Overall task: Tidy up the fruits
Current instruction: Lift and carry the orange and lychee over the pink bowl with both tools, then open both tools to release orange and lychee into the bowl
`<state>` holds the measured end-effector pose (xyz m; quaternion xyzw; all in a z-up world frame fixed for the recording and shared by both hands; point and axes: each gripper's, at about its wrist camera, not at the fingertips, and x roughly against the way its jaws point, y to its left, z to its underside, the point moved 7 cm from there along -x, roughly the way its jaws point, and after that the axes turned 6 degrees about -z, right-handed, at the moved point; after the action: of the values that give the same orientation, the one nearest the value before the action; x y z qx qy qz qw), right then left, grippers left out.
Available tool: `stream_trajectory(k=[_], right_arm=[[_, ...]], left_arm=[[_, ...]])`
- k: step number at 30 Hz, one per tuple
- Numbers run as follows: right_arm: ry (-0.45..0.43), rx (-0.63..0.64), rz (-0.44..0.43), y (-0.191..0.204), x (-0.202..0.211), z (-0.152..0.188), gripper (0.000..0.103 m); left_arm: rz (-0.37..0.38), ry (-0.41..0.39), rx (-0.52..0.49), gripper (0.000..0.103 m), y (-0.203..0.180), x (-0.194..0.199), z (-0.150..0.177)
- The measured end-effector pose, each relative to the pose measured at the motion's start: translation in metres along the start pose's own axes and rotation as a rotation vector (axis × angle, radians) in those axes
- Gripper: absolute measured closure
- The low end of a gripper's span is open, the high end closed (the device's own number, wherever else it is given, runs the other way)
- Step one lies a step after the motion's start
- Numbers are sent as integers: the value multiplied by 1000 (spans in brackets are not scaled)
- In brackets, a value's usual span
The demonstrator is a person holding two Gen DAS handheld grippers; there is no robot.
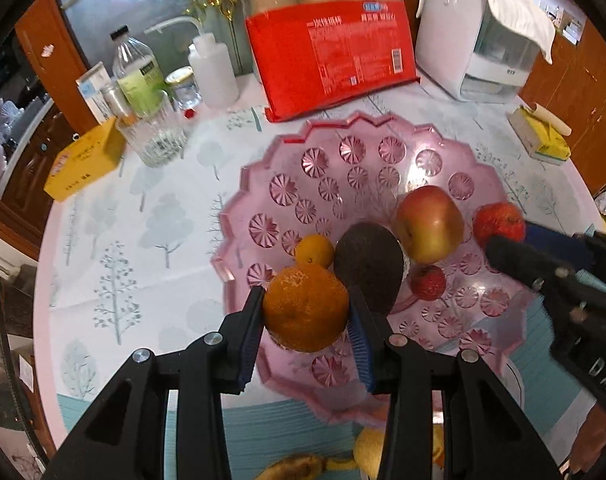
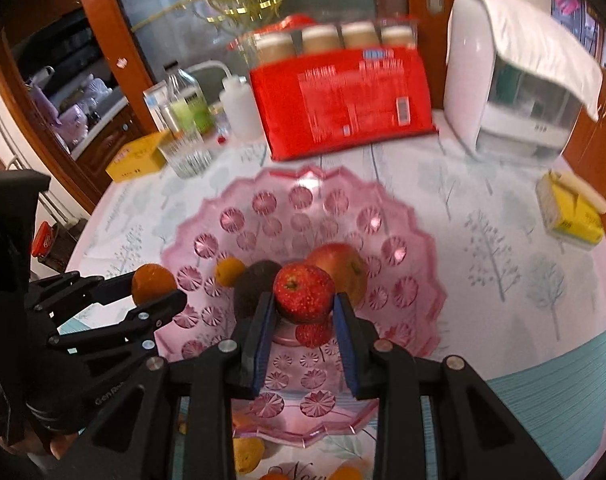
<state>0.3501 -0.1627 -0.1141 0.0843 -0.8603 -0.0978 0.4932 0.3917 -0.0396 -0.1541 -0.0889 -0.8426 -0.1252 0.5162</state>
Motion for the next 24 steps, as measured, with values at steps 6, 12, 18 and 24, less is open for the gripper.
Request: stream_trajectory(k=[6,12,18,24], right_arm=[[56,-8,4,0,-28,12,73],[94,-12,10,-4,-44,19,73],[122,-26,5,-7,-52,23,72],[130,-40,16,-11,-54,27,72]], left_arm=[[-1,21,-4,64,-5,-25,1],[5,51,-19,64,-12,-40,8],[1,75,-43,63,-18,-48,14],[-26,59,-61,44,-20,-45,15]])
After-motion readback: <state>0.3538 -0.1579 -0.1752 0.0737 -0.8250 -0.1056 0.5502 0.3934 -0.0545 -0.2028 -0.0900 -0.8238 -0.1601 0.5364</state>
